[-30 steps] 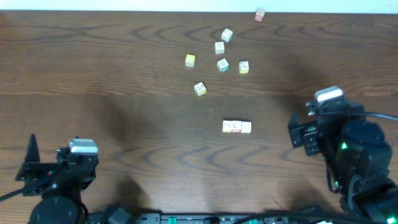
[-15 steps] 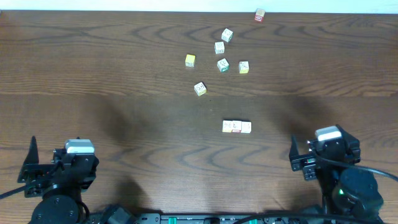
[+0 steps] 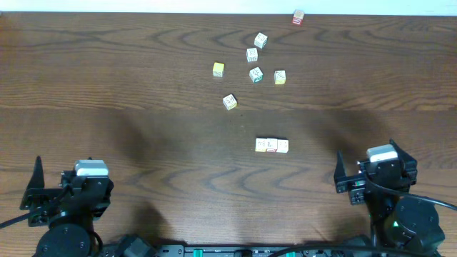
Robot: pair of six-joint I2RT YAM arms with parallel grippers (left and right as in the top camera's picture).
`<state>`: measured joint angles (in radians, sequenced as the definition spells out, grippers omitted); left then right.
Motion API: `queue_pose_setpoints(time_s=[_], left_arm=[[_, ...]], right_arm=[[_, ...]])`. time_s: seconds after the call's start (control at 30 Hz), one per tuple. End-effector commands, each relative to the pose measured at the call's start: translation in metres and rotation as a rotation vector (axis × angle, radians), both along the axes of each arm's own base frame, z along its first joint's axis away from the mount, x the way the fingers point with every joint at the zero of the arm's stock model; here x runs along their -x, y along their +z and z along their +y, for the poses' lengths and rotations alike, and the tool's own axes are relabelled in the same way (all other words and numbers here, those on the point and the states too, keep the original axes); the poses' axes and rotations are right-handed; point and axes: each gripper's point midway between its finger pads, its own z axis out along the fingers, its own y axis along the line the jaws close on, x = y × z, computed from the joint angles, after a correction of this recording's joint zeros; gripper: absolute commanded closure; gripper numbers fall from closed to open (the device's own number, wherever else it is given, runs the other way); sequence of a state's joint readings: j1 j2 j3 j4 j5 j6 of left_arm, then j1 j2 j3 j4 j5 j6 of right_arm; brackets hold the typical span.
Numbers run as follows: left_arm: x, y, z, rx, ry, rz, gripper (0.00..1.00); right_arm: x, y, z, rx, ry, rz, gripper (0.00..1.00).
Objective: Lift 3 blocks
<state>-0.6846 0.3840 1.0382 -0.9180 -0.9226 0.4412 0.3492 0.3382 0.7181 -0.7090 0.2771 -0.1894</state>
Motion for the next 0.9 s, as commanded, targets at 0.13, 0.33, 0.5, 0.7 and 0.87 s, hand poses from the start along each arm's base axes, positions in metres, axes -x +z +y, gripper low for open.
queue_pose_setpoints(time_s=[0.13, 0.33, 0.5, 0.7, 0.87], left_arm=[[0.001, -0.001, 0.001, 0.013, 0.008, -0.005, 0.21], [0.001, -0.001, 0.001, 0.013, 0.008, -0.005, 0.21], [0.001, -0.001, 0.001, 0.013, 0.008, -0.005, 0.21], [0.001, -0.001, 0.001, 0.013, 0.008, -0.005, 0.21], [0.001, -0.001, 0.001, 0.013, 0.008, -0.005, 0.21]], right_arm=[[0.003, -0.009, -0.005, 0.118, 0.011, 0.021, 0.01], [-0.01, 0.001, 0.0, 0.061, 0.049, -0.167, 0.01], [-0.019, -0.022, -0.001, -0.048, 0.055, -0.358, 0.01], [-0.028, -0.053, -0.014, -0.106, -0.01, -0.337, 0.01], [-0.035, -0.09, -0.017, -0.125, -0.034, -0.261, 0.01]])
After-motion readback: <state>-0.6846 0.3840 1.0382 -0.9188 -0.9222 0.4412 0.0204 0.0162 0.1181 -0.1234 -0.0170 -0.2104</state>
